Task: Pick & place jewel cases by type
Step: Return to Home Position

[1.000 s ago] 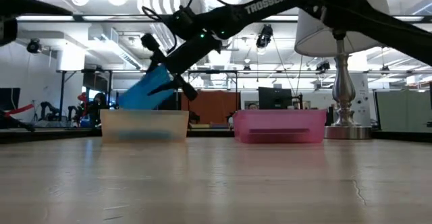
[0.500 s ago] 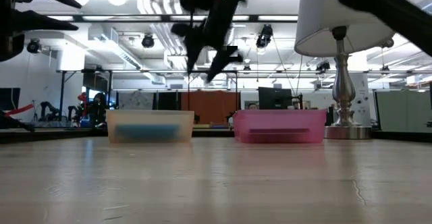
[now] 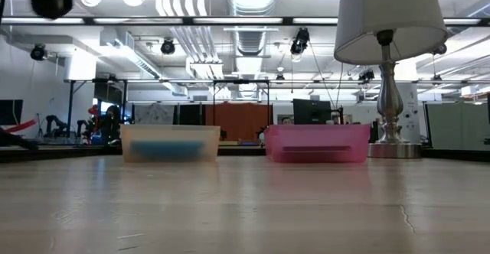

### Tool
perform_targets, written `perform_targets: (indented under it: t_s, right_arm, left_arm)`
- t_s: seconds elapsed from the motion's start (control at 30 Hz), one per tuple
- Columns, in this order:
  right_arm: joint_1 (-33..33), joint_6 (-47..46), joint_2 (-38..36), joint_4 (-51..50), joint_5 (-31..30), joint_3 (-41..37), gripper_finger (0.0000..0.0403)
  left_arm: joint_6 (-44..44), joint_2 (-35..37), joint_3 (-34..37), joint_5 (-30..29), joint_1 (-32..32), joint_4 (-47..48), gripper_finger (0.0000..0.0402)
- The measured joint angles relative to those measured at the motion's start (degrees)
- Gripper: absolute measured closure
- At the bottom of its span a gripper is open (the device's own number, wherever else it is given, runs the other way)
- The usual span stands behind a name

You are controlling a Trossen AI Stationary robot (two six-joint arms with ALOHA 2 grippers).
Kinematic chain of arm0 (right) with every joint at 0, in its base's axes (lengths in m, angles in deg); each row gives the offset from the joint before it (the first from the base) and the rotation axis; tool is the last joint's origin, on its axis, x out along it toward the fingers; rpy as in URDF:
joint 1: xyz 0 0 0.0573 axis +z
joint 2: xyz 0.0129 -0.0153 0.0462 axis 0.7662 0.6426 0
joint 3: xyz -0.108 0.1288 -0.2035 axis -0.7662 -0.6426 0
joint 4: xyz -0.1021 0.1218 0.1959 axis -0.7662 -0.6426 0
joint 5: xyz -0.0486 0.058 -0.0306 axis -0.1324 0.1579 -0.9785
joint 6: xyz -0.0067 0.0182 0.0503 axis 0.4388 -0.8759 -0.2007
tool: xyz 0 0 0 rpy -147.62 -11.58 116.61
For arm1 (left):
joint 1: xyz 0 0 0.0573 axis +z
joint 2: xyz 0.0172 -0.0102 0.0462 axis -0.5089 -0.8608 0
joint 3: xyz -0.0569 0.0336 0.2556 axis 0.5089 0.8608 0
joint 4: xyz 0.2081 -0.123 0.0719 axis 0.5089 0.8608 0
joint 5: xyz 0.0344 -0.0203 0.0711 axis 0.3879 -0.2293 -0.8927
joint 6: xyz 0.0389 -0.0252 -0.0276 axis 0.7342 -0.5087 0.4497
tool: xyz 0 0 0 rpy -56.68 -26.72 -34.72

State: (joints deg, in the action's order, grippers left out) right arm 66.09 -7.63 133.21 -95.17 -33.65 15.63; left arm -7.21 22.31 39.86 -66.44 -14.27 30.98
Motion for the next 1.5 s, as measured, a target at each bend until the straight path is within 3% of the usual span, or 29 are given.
perform_targets:
  t_s: [0.13, 0.23, 0.27, 0.37, 0.47, 0.6, 0.67, 0.7, 0.87, 0.97, 1.1, 1.27, 1.4, 1.5]
  right_arm:
    - [-0.2, -3.2, -14.5, 3.6, 2.0, -10.3, 0.0187]
    - [-0.1, -14.1, -23.3, 1.0, 2.8, -14.6, 0.0188]
    - [0.5, -14.5, -26.9, 3.4, 2.8, -15.7, 0.0187]
    - [4.9, 5.2, -34.8, 24.3, 7.8, -23.3, 0.0184]
    - [6.3, 16.0, -39.3, 45.7, 15.1, -36.4, 0.0184]
    - [0.4, 13.9, -43.5, 57.4, 15.2, -49.7, 0.0184]
    - [-4.2, 13.7, -46.7, 61.2, 21.9, -54.1, 0.0184]
    - [-6.5, 14.2, -48.5, 62.7, 25.2, -56.1, 0.0184]
    - [-15.1, 13.6, -56.6, 67.8, 26.8, -65.6, 0.0184]
    - [-15.7, 14.7, -60.1, 73.2, 28.7, -71.8, 0.0183]
    - [-15.9, 13.5, -65.6, 73.5, 25.4, -78.5, 0.0183]
    - [-15.9, 14.7, -69.0, 56.4, 25.1, -78.3, 0.0183]
    - [-15.9, 14.7, -68.7, 43.8, 24.9, -78.1, 0.0183]
    - [-15.5, 14.8, -70.3, 39.8, 24.1, -78.4, 0.0183]
  left_arm:
    - [12.5, 1.5, -3.4, 4.4, 3.8, 0.7, 0.0267]
    - [10.4, 3.2, -5.8, 9.5, 3.9, 1.7, 0.0267]
    - [14.8, 3.5, -6.7, 10.3, 3.8, 0.8, 0.0267]
    - [26.6, 6.4, -7.7, 16.3, 7.0, -0.8, 0.0267]
    - [31.8, 9.3, -4.2, 36.1, 18.9, -6.7, 0.0267]
    - [33.1, 11.5, 5.5, 71.6, 38.2, -25.4, 0.0267]
    - [31.6, 11.7, 8.6, 82.6, 47.4, -28.3, 0.0267]
    - [31.2, 12.2, 10.1, 85.2, 51.2, -27.4, 0.0267]
    - [33.2, 18.5, 16.2, 91.4, 61.0, -28.3, 0.0267]
    - [33.7, 23.5, 20.5, 92.7, 61.8, -27.7, 0.0267]
    - [31.8, 30.4, 28.0, 92.2, 62.7, -26.6, 0.0267]
    - [27.7, 34.5, 37.6, 92.1, 62.7, -26.6, 0.0267]
    - [27.7, 35.4, 36.3, 89.9, 61.6, -6.2, 0.0267]
    - [26.7, 38.1, 35.6, 83.3, 55.4, -4.6, 0.0267]
